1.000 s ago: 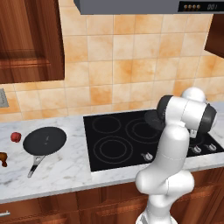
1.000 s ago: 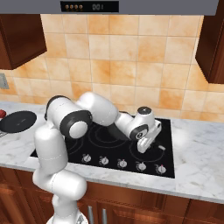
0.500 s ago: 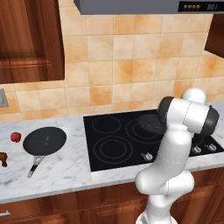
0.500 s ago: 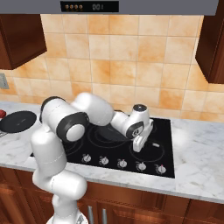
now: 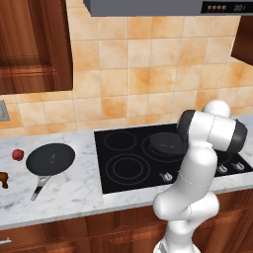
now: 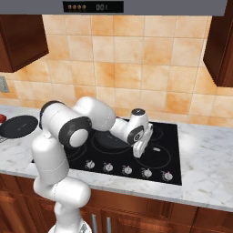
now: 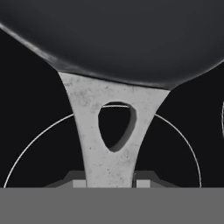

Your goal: Place both pans onto different burners. Then place the bell pepper and the chicken drumstick on different pans.

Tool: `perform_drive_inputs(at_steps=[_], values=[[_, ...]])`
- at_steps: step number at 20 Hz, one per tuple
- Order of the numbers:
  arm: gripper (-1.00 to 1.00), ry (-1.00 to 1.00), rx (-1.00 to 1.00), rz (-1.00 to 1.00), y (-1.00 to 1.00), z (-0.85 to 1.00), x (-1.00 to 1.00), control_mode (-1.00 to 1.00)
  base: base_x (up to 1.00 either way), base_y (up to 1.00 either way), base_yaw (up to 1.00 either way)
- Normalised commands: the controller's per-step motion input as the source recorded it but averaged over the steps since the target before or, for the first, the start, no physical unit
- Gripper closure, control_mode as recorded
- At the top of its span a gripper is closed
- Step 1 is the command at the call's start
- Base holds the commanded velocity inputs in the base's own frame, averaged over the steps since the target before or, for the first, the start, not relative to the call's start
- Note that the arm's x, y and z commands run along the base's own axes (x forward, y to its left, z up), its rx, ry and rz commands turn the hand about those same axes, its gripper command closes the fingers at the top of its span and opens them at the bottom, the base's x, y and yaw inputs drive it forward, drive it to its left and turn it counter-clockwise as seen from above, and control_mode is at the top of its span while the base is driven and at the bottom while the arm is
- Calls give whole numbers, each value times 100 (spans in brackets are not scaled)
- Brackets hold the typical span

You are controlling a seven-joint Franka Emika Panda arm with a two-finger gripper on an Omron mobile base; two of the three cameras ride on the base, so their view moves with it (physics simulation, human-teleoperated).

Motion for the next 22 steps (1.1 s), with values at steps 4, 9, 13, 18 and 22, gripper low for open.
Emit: perform_drive_inputs(at_steps=[4, 9, 13, 18, 22], values=[[100, -2, -4, 0, 3, -8, 22, -100, 0, 0, 0], [100, -5, -7, 0, 12, -3, 19, -100, 0, 0, 0], [100, -2, -3, 0, 15, 0, 10, -100, 0, 0, 0], [100, 0, -1, 0, 19, -4, 0, -100, 0, 0, 0], [100, 0, -1, 0, 16, -14, 0, -100, 0, 0, 0]])
